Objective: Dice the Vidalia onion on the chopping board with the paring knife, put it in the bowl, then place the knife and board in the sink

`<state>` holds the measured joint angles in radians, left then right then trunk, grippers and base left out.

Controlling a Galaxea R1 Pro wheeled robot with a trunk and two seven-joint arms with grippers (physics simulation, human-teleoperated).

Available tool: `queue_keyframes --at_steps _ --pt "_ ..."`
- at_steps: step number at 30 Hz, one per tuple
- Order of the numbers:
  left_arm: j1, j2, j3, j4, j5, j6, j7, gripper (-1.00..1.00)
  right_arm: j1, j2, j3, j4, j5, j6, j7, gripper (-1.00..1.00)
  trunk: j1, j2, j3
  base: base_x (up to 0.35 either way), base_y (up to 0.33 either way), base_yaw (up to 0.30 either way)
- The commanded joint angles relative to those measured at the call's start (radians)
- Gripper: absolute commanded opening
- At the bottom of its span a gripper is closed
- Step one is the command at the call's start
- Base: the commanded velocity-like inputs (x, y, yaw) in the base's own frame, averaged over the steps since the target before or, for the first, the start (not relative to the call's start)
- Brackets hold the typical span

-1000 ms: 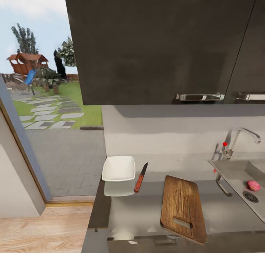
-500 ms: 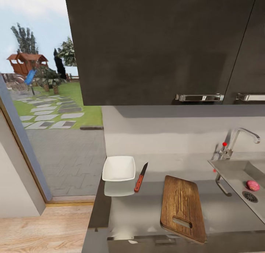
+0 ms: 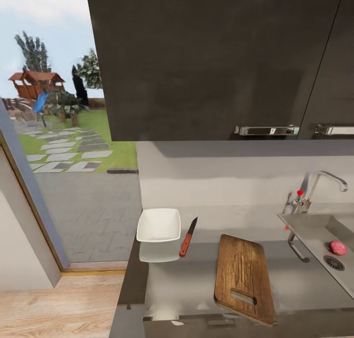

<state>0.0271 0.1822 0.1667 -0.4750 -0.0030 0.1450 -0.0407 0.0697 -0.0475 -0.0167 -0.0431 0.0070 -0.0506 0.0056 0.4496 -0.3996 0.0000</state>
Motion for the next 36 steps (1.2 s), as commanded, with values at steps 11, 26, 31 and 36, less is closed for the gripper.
queue_keyframes --at_steps 11,26,31,36 --pt "0.001 0.067 0.141 -0.177 0.000 0.128 -0.094 1.00 0.001 0.000 -0.001 -0.001 0.001 -0.002 0.001 1.00 0.000 0.000 0.000 0.000 0.000 0.000" --pt "-0.005 0.115 0.303 -0.928 0.000 0.629 -0.135 1.00 0.001 0.000 -0.002 -0.032 0.001 -0.013 0.001 1.00 0.000 0.000 0.000 0.000 0.000 0.000" --pt "-0.120 0.123 0.297 -1.016 -0.001 0.815 -0.164 1.00 0.001 0.000 -0.003 -0.042 0.001 -0.061 0.001 1.00 0.000 0.000 0.000 0.000 0.000 0.000" --pt "-0.375 0.108 0.164 -0.947 -0.002 0.865 -0.189 1.00 0.001 0.000 -0.005 -0.044 0.001 -0.082 0.001 1.00 0.000 0.000 0.000 0.000 0.000 0.000"
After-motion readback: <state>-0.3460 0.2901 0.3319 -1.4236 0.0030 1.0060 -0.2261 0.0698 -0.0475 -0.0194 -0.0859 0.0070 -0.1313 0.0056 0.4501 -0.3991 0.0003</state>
